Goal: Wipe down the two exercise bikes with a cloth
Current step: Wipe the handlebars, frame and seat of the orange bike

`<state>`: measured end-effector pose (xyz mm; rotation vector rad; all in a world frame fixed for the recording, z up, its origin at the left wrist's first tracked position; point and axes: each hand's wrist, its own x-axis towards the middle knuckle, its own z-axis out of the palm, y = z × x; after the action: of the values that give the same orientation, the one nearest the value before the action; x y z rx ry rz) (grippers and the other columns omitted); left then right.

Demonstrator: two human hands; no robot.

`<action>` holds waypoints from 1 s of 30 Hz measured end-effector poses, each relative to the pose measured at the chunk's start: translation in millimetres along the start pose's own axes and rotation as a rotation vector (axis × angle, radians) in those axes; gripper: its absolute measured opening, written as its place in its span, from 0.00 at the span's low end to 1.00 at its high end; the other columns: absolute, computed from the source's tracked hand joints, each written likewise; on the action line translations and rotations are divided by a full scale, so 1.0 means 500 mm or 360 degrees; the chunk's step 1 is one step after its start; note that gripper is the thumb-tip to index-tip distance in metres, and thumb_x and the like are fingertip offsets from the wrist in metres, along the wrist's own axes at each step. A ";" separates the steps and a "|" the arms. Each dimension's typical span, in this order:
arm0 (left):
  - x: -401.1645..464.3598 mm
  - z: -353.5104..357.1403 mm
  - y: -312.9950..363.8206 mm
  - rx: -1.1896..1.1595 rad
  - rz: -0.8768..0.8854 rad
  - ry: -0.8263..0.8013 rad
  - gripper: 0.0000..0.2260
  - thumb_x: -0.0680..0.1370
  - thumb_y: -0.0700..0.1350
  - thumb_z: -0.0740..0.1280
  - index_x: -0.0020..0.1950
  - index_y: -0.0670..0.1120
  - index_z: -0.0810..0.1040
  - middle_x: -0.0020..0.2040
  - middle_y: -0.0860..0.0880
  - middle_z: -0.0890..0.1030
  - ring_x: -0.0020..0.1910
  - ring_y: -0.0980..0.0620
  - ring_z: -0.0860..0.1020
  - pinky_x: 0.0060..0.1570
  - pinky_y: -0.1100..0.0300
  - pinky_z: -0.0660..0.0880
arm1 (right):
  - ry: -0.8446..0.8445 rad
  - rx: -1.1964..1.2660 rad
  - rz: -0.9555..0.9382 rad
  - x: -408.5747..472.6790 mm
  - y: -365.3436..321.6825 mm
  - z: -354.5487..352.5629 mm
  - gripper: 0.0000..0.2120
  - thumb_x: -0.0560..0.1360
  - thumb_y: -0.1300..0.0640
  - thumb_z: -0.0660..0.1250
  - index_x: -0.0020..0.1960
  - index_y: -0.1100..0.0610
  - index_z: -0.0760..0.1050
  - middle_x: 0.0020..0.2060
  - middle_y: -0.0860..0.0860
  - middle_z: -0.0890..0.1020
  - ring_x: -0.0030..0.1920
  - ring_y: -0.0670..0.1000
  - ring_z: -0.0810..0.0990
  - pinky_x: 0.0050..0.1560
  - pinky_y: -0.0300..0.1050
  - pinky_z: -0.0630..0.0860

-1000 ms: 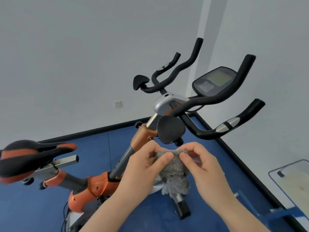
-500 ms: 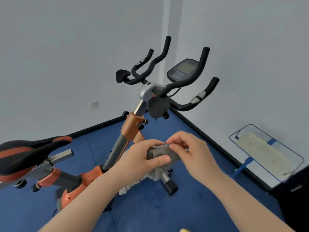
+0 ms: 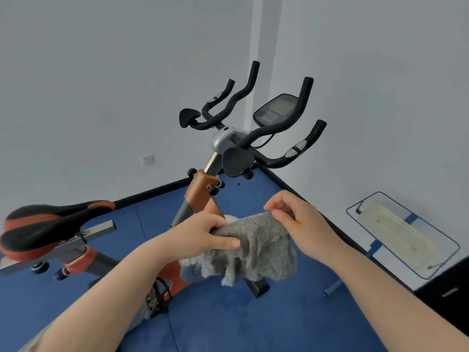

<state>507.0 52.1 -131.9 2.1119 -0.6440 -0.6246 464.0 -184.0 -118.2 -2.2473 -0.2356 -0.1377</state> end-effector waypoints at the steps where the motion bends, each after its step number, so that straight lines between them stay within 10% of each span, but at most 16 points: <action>1: -0.001 0.000 0.004 -0.0104 -0.0005 0.0003 0.12 0.76 0.55 0.70 0.46 0.46 0.83 0.38 0.53 0.79 0.37 0.55 0.75 0.44 0.64 0.70 | 0.0039 -0.0045 0.0010 -0.001 0.007 -0.004 0.09 0.80 0.61 0.62 0.49 0.47 0.77 0.44 0.41 0.79 0.46 0.40 0.76 0.47 0.31 0.70; 7: 0.009 0.043 0.016 -0.0548 0.0024 0.0250 0.19 0.76 0.54 0.69 0.55 0.39 0.79 0.51 0.39 0.84 0.50 0.42 0.83 0.55 0.51 0.79 | 0.0284 0.0047 -0.0074 -0.018 0.026 -0.009 0.09 0.75 0.58 0.70 0.48 0.43 0.78 0.47 0.37 0.80 0.54 0.38 0.76 0.54 0.35 0.71; 12: 0.011 0.072 0.026 -0.0721 -0.0021 0.0328 0.19 0.77 0.55 0.67 0.55 0.39 0.78 0.51 0.39 0.84 0.49 0.42 0.83 0.56 0.45 0.78 | -0.0333 0.0337 -0.0022 -0.051 0.033 0.049 0.20 0.68 0.46 0.75 0.57 0.38 0.72 0.55 0.33 0.78 0.58 0.36 0.75 0.56 0.33 0.71; 21: -0.023 0.082 0.041 0.0122 -0.0212 0.0480 0.25 0.70 0.68 0.65 0.54 0.50 0.76 0.41 0.55 0.78 0.37 0.61 0.76 0.37 0.68 0.70 | -0.0311 0.0376 -0.0024 -0.006 0.051 0.005 0.03 0.78 0.56 0.67 0.46 0.52 0.79 0.40 0.44 0.84 0.42 0.42 0.82 0.43 0.32 0.74; 24: -0.028 0.094 0.037 0.0283 -0.0192 0.0395 0.21 0.74 0.63 0.68 0.51 0.46 0.76 0.41 0.49 0.77 0.37 0.56 0.74 0.41 0.59 0.72 | -0.0242 0.0424 0.0094 0.014 0.062 -0.006 0.02 0.78 0.54 0.67 0.48 0.50 0.78 0.42 0.44 0.84 0.44 0.42 0.82 0.44 0.33 0.74; 30: -0.027 0.093 0.047 -0.0368 -0.0189 0.0453 0.12 0.79 0.55 0.67 0.51 0.48 0.83 0.47 0.50 0.85 0.47 0.52 0.83 0.49 0.58 0.79 | 0.0075 0.0071 -0.0271 -0.017 0.051 0.033 0.10 0.74 0.53 0.70 0.54 0.46 0.75 0.52 0.38 0.76 0.58 0.40 0.73 0.54 0.29 0.67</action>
<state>462.3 22.1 -134.8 1.9806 -0.2756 -0.4278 461.3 -188.1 -149.1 -2.1756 -0.4010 -0.2730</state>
